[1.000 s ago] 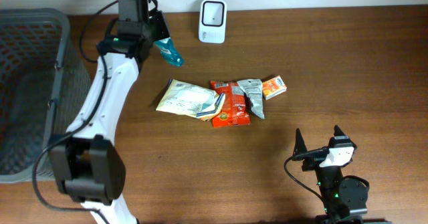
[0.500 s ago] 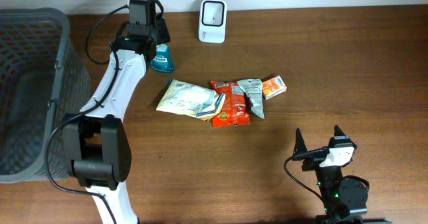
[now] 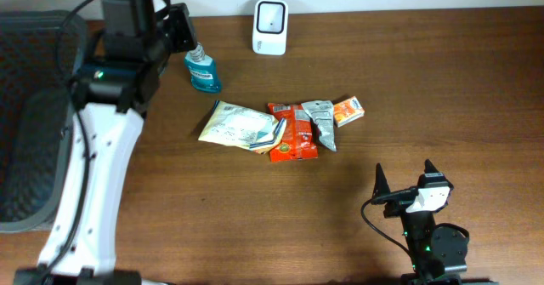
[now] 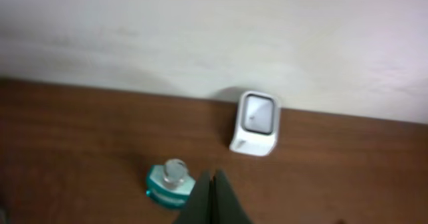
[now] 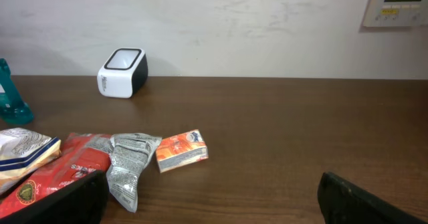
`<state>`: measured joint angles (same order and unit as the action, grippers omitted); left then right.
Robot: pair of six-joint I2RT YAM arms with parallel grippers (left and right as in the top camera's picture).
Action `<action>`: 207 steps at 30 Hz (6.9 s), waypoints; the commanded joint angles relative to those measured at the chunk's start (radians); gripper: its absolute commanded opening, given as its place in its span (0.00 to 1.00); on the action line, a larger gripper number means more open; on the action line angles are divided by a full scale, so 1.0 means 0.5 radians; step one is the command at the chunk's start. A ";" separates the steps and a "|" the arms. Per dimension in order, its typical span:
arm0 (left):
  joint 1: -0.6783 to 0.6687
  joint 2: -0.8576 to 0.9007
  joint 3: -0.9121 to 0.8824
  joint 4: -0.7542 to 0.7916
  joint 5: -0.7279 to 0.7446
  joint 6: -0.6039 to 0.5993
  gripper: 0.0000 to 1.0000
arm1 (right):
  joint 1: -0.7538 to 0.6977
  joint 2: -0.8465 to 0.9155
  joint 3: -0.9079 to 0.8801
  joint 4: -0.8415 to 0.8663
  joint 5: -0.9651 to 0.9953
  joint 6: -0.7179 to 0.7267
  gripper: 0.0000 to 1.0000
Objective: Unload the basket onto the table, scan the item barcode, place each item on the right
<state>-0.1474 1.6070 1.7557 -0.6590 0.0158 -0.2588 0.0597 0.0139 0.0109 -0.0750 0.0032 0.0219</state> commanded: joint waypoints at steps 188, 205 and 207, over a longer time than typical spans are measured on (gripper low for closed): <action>-0.355 0.211 -0.172 -1.070 -0.482 -0.439 0.99 | 0.347 3.580 2.148 2.715 -3.052 2.007 0.04; -0.353 0.212 -0.172 -1.070 -0.482 -0.439 0.99 | 0.206 3.579 2.184 2.700 -2.830 2.257 0.04; -0.353 0.212 -0.172 -1.070 -0.482 -0.439 0.99 | 0.144 3.579 2.184 2.509 -2.641 2.251 0.04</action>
<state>-0.3260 1.7111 1.6684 -1.1919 -0.2180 -0.4690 0.1589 1.8198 1.0794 1.2186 -1.4292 1.1213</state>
